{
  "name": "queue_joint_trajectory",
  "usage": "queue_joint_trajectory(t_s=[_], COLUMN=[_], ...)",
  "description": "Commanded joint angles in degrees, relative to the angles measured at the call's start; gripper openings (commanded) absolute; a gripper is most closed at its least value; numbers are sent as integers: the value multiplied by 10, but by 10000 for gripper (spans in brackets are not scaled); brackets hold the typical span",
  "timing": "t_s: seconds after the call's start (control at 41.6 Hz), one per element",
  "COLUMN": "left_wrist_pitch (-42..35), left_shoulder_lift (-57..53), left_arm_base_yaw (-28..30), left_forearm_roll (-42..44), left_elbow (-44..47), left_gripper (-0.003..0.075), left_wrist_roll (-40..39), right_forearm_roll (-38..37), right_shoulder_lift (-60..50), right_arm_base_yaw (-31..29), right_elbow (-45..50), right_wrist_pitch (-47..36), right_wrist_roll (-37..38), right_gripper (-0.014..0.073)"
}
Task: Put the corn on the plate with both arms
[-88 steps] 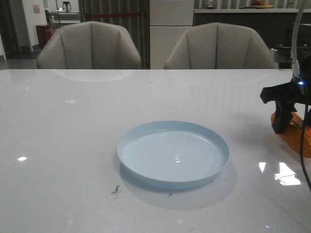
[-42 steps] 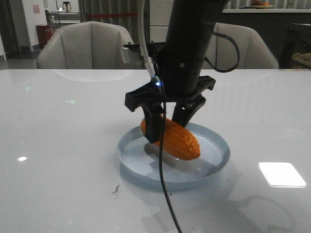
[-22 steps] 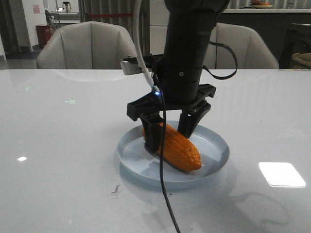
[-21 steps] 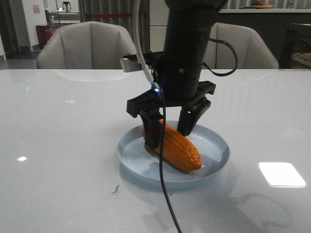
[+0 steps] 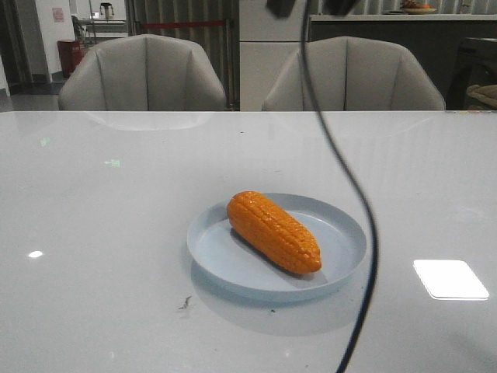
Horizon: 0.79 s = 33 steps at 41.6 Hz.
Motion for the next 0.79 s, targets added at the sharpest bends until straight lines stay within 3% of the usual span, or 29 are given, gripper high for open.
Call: queue_joint_trajectory(t_s=[0.0,0.168,0.385,0.601,0.77], left_wrist_pitch=[-49,-49,-49,-49,-51], left_shoulder_lift=[0,0,0,0,0], left_arm_base_yaw=[0,0,0,0,0], left_forearm_roll=[-4,-3,-3,-1,-1], left_elbow=[-18,-18,-18,-18,-18], left_gripper=[280,280,280,280,280], left_wrist_roll=[-4,-4,-4,-4,-4], right_forearm_roll=[-5,-5,-5,8,37], right_shoulder_lift=[-94,-188,-321,-451,-543], right_arm_base_yaw=[-37,-119,-208,-215,-215], right_elbow=[-21,16,178,387,491], right_wrist_pitch=[-16,2,-22,-75,-86], right_wrist_roll=[2,2,1,1,1], right_gripper=[561,561,561,561,561])
